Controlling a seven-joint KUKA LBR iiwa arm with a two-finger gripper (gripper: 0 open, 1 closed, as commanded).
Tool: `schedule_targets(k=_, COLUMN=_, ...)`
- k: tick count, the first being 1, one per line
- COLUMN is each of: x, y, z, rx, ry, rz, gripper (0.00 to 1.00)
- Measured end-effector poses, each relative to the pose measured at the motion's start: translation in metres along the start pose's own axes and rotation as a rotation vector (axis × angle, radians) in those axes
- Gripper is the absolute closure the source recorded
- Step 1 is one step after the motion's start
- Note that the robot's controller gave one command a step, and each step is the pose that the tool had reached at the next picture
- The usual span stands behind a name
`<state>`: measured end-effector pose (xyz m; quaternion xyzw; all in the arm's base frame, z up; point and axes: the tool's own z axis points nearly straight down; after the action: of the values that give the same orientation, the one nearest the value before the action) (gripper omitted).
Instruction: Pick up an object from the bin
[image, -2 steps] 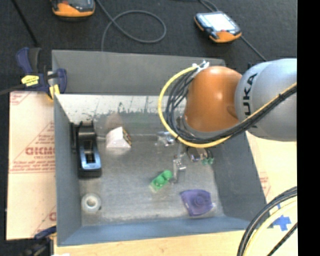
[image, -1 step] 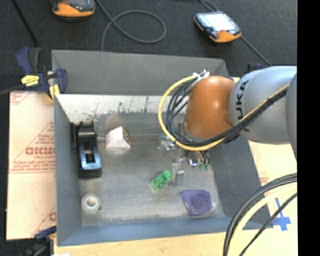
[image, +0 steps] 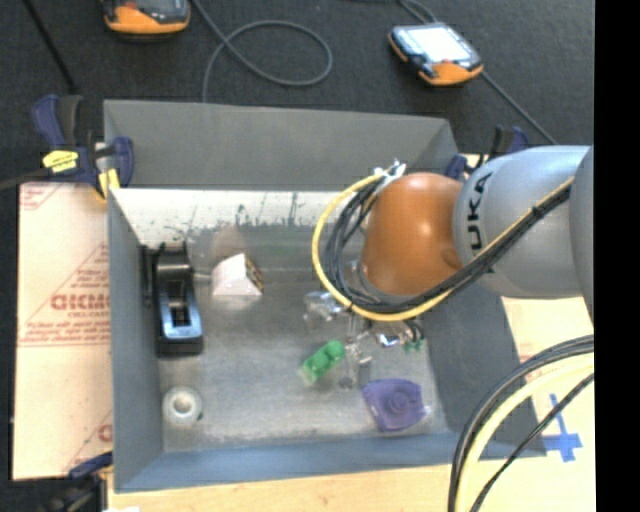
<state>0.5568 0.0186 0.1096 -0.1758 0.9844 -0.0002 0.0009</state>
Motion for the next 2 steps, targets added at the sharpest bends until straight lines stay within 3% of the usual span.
schedule_targets(k=1, x=-0.0338, y=-0.0201, z=0.0379, rx=0.001, ry=-0.005, rz=0.273, gripper=1.0)
schedule_targets(k=2, x=-0.0338, y=-0.0201, z=0.0378, rx=0.0, ry=-0.005, rz=0.274, gripper=1.0)
